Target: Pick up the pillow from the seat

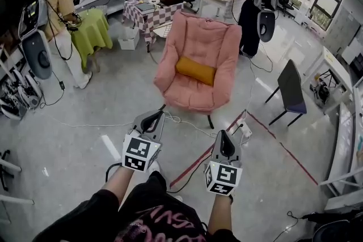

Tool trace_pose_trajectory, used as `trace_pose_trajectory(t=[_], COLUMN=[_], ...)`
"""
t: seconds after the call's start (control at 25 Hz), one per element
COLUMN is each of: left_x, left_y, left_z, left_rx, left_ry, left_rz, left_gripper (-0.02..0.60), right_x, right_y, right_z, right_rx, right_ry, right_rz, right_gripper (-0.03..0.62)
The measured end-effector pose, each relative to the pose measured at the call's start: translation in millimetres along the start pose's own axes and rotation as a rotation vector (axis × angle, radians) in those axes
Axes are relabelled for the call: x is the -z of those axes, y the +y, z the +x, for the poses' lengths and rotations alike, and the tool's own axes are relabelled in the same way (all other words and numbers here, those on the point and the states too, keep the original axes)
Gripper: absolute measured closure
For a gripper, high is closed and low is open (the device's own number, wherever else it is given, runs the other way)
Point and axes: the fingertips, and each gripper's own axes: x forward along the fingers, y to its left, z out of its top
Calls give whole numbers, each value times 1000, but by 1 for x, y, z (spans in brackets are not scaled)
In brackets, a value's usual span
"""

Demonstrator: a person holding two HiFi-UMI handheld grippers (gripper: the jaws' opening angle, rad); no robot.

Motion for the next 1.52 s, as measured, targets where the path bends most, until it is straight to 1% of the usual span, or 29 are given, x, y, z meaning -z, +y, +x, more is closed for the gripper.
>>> trace_pose_trajectory(t=[0.2, 0.36, 0.52, 0.72, 1.0, 1.28, 1.52], left_x=[6, 13, 16, 21, 24, 21, 18], left_y=[9, 18, 34, 48, 81, 121, 154], left_z=[11, 23, 42, 72, 118, 153, 172], left_rx=[-3, 2, 11, 24, 30, 47, 69], left_ry=[12, 25, 43, 61, 68, 70, 71], left_rz=[-14, -27, -25, -46, -61, -68, -67], left_gripper=[572, 572, 572, 572, 572, 572, 572], right_x=[2, 4, 3, 9, 8, -6, -18], right_y=[3, 3, 5, 2, 7, 18, 34], right_z=[12, 26, 50, 83, 142, 192, 223], right_rx=[-15, -5, 4, 4, -11, 8, 31], right_ry=[-4, -6, 7, 27, 42, 45, 40], right_rz=[-2, 3, 12, 19, 18, 31, 26], right_gripper=[574, 574, 574, 574, 574, 574, 572])
